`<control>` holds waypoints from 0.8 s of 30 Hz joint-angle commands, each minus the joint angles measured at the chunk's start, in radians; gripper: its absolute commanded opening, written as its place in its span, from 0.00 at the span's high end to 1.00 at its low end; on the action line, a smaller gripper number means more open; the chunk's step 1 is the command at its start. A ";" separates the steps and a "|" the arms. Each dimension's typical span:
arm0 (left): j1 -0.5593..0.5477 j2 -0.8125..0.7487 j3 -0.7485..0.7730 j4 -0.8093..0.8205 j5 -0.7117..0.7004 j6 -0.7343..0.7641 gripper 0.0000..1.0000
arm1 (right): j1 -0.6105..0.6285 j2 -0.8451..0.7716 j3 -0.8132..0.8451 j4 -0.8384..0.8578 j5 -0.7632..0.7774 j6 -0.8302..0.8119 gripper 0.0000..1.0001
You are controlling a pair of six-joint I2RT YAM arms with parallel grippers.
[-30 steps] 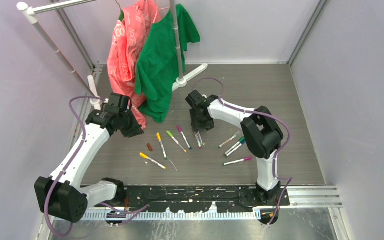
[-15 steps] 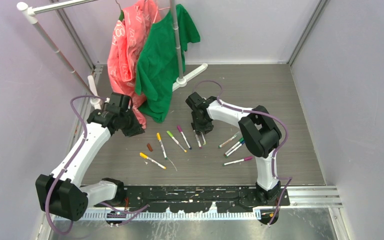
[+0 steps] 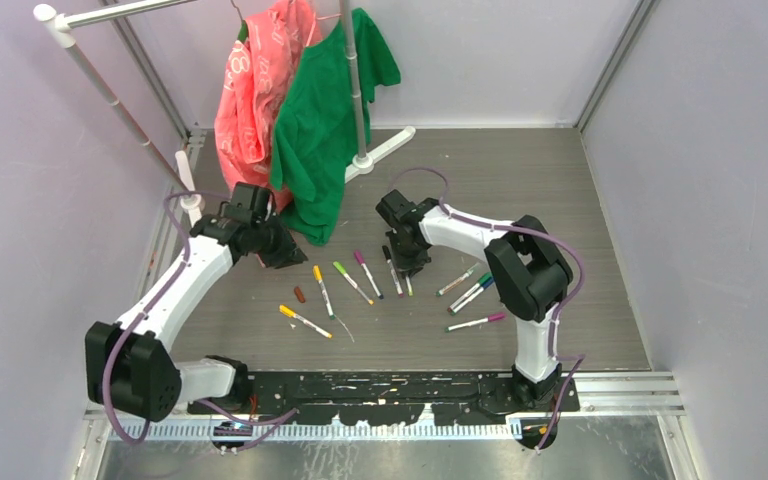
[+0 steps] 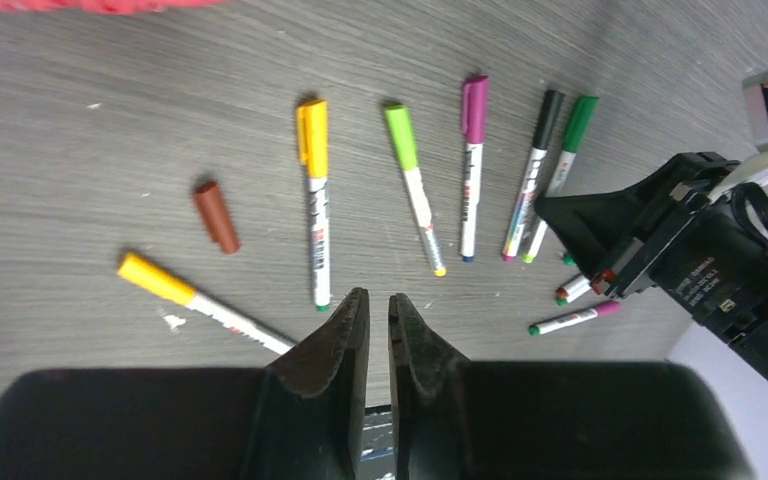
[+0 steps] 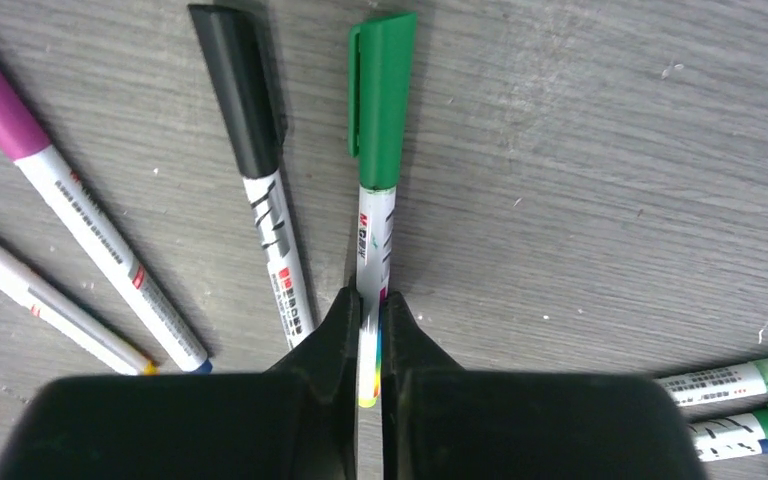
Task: Open the pen caps
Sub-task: Pick up the pen from the center of the board.
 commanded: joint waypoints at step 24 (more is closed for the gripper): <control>-0.142 0.436 -0.042 0.978 0.472 -0.449 0.71 | 0.029 -0.263 0.027 0.034 -0.346 0.043 0.99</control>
